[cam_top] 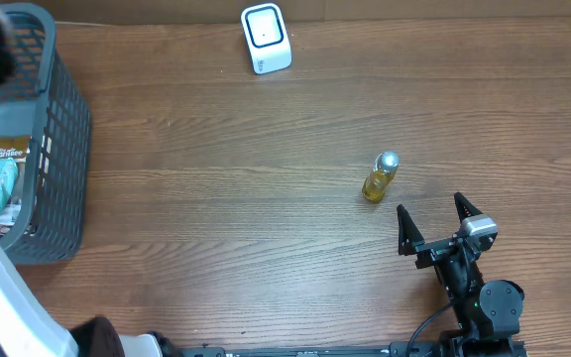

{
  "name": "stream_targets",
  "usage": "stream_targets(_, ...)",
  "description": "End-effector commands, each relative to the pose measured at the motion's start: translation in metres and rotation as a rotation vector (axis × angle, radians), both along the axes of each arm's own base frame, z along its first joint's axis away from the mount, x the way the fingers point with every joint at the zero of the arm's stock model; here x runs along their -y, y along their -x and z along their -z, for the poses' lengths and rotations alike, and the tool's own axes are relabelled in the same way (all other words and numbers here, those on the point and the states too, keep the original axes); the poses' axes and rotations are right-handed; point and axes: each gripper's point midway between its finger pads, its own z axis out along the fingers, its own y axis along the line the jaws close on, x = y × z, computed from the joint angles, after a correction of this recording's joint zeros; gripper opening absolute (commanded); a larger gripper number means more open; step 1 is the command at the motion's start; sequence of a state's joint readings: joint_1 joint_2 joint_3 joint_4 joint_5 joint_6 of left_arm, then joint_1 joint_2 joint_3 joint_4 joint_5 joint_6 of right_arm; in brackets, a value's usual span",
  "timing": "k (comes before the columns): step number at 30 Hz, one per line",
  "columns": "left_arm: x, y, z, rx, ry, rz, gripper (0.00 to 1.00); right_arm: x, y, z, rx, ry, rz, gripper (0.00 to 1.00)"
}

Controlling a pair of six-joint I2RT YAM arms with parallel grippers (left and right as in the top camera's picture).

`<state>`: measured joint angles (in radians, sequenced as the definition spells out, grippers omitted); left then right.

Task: Scan the item barcode

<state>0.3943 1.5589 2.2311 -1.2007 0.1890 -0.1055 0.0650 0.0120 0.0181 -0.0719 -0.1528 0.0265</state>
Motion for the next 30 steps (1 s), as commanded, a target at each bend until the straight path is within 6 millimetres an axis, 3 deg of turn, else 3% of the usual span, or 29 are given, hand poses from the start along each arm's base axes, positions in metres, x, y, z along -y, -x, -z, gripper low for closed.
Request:
stream_targets(1, 0.062, 0.013, 0.003, -0.046, 0.039, 0.148, 0.40, 0.002, -0.001, 0.003, -0.001, 0.000, 0.009, 1.00)
stream_targets(5, 0.115, 0.018, 0.040, -0.202, 0.076, 0.294, 0.40, 0.002, -0.001, 0.003, -0.001, 0.000, 0.010, 1.00)
stream_targets(6, 0.141, 0.018, 0.060, -0.277, 0.084, 0.366, 0.39, 0.002, -0.001, 0.003, -0.001, 0.000, 0.009, 1.00)
stream_targets(9, 0.180, 0.018, 0.095, -0.396, 0.086, 0.473, 0.37, 0.002, -0.001, 0.003, -0.001, 0.000, 0.009, 1.00)
stream_targets(22, 0.291, 0.013, 0.260, -0.810, 0.037, 0.607, 0.36, 0.002, -0.001, 0.003, -0.001, 0.000, 0.010, 1.00)
stream_targets(28, 0.323, 0.011, 0.313, -0.897, -0.042, 0.514, 0.40, 0.002, -0.001, 0.003, -0.001, 0.000, 0.010, 1.00)
stream_targets(30, 0.344, 0.011, 0.335, -0.910, -0.031, 0.448, 0.40, 0.002, -0.001, 0.003, -0.001, 0.000, 0.009, 1.00)
